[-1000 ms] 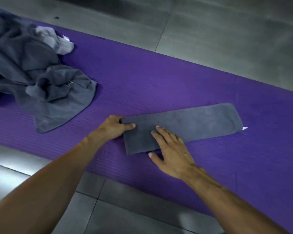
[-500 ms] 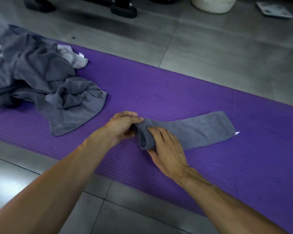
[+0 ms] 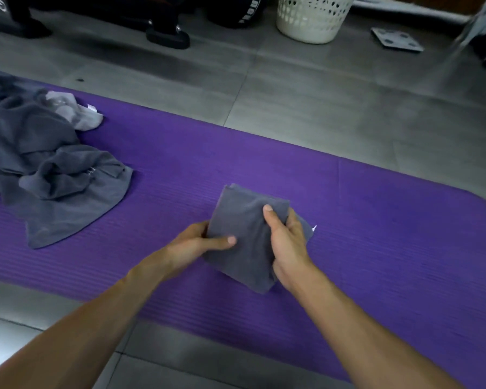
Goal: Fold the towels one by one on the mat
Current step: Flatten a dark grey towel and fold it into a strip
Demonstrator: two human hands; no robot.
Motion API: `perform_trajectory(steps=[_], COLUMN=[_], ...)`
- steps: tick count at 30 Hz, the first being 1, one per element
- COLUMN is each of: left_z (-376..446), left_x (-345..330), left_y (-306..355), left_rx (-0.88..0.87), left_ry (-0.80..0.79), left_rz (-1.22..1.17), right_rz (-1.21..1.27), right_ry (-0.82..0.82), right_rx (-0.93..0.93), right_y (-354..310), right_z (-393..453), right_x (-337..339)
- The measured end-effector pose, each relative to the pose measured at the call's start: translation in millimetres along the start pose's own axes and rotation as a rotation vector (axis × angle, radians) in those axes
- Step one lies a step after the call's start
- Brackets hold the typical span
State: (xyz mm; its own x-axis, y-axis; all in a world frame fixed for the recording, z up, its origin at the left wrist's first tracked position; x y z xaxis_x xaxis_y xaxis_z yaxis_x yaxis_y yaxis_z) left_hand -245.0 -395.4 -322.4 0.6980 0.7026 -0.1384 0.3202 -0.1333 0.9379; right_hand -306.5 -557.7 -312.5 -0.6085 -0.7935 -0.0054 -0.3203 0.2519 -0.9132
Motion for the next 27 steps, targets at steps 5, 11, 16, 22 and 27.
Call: perform_trajectory(steps=[5,11,16,22,27], left_z=[23,41,34,26,34], left_x=[-25,-46,-60,-77,-72], left_y=[-20,-28,-14,-53,-61], left_rx=[0.014,0.053,-0.298,-0.499,-0.357], left_ry=[0.140,0.380,0.492,0.112,-0.001], left_rz=[0.508,0.881,1.183,1.511,1.501], right_rz=[-0.130,-0.312,-0.450,-0.351,-0.944], right_ry=[0.206,0.230,0.273,0.314,0.319], right_rx=[0.039,0.024,-0.003,0.023,0.564], right_y=[9,21,32,30,-1], right_z=[29,66,80,81,68], right_x=[54,76,78,88,88])
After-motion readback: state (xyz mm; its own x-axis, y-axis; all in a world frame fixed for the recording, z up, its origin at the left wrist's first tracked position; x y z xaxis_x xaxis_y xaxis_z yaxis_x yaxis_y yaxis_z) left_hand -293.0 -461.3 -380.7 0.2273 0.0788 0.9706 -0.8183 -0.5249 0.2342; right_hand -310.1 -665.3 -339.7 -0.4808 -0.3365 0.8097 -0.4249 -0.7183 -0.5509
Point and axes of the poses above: each hand's wrist, its own z-axis towards the middle knuckle, its own x-axis out of the back of the hand, y = z × x, the point moved 3 cm from there along z, towards the middle knuckle, and after that the axes turned 3 degrees about -x, right-handed, at the moved point
